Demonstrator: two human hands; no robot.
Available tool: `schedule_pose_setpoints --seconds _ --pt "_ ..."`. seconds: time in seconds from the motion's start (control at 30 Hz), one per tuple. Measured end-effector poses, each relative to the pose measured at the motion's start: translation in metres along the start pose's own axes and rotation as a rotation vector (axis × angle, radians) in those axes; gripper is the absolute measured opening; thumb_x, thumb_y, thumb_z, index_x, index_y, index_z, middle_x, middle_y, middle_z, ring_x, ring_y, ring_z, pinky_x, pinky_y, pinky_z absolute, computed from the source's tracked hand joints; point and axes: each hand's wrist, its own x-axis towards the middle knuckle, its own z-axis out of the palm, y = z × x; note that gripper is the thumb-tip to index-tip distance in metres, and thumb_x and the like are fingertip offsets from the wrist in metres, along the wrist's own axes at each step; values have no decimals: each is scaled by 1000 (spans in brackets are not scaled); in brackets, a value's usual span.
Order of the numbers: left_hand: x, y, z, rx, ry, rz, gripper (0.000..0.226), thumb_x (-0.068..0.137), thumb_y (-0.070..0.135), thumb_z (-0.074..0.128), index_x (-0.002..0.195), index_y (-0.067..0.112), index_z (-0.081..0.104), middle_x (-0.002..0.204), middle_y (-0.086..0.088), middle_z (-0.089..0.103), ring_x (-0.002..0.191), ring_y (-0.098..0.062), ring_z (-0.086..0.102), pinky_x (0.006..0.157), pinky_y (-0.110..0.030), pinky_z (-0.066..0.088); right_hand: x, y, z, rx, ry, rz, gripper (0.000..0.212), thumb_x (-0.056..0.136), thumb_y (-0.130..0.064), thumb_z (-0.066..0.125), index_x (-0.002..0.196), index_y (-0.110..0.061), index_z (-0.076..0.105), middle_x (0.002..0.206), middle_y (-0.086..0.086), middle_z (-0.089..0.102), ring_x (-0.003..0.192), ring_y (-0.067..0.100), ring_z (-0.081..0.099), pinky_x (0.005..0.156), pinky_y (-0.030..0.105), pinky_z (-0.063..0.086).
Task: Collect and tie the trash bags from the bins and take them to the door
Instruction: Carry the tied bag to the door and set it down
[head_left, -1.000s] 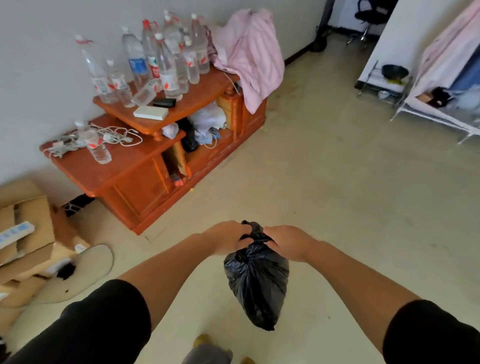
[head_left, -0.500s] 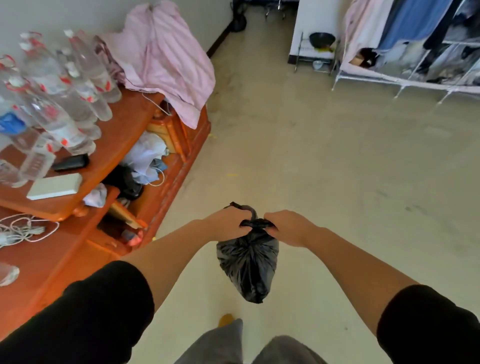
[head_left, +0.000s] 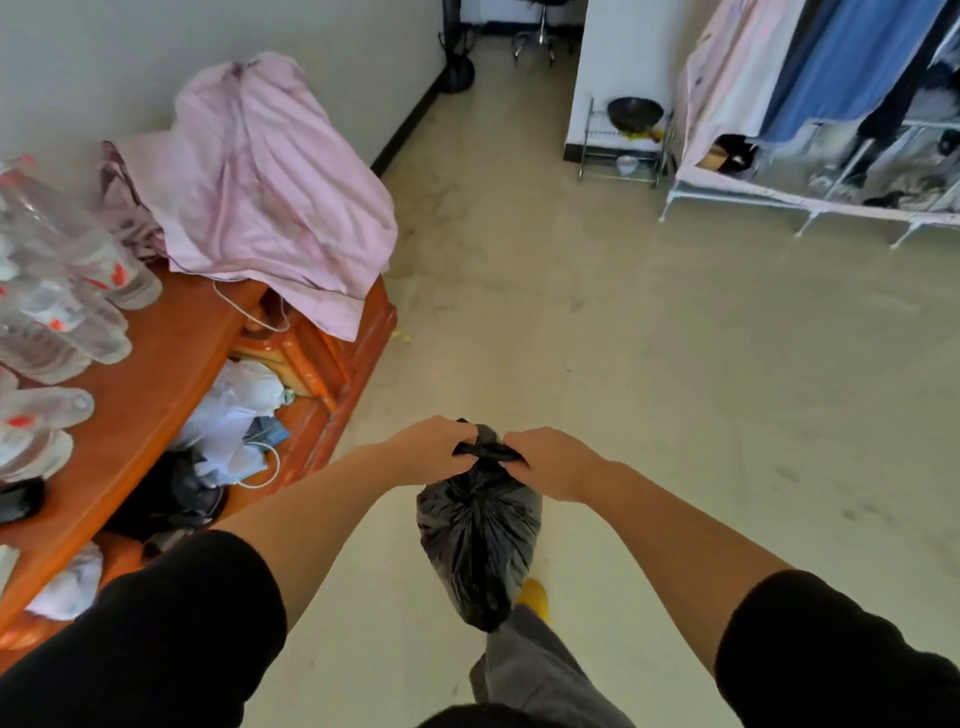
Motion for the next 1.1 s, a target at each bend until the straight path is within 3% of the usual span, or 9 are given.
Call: schedule_pose_setpoints --seconds 0.1,0.23,0.33,0.53,0.67,0.77,0.93,1.1 --pt "58 -1 -36 -52 23 -18 14 93 20 48 82 11 49 69 1 48 68 -20 46 60 -28 34 39 44 -49 -33 -14 -23 13 98 -26 41 87 -19 39 82 2 48 72 21 44 53 28 28" --pt "137 -3 -82 -89 54 1 14 92 19 50 80 11 48 67 2 47 68 -21 47 64 -30 35 84 99 -104 -61 -23 8 14 99 -27 39 88 -18 37 84 1 47 74 20 44 65 30 33" --pt "195 -10 -112 -101 55 39 15 92 18 50 80 9 48 72 -7 52 66 -22 48 63 -32 35 118 138 -138 -82 -23 39 16 100 -27 37 88 -16 38 82 3 47 74 22 45 66 33 36" --pt "334 -46 -188 -97 79 101 22 94 19 50 74 15 43 63 1 44 58 -20 41 59 -32 32 225 223 -221 -117 -8 79 15 101 -25 36 88 -16 39 78 0 46 74 22 45 62 30 32" --pt "417 -72 -251 -67 33 109 25 97 28 45 74 18 43 68 -1 46 58 -18 41 57 -28 31 297 266 -283 -82 17 85 19 101 -25 34 82 -24 36 67 -12 35 65 14 40 52 19 27" --pt "475 -90 -300 -77 27 125 26 97 34 43 77 18 42 70 -1 46 62 -20 43 59 -30 32 346 294 -330 -64 32 75 15 102 -25 34 86 -25 34 67 -13 33 65 13 39 53 21 27" --pt "575 -115 -370 -44 43 128 30 98 34 43 74 17 40 67 0 43 57 -17 37 57 -30 29 430 357 -401 -62 23 92 13 101 -28 34 90 -24 36 70 -11 38 75 19 43 67 28 31" --pt "685 -145 -436 -69 67 61 26 98 30 43 73 22 41 66 1 45 59 -19 41 59 -31 31 526 431 -472 -117 3 59 24 101 -29 34 100 -11 48 94 12 58 77 21 44 68 29 31"
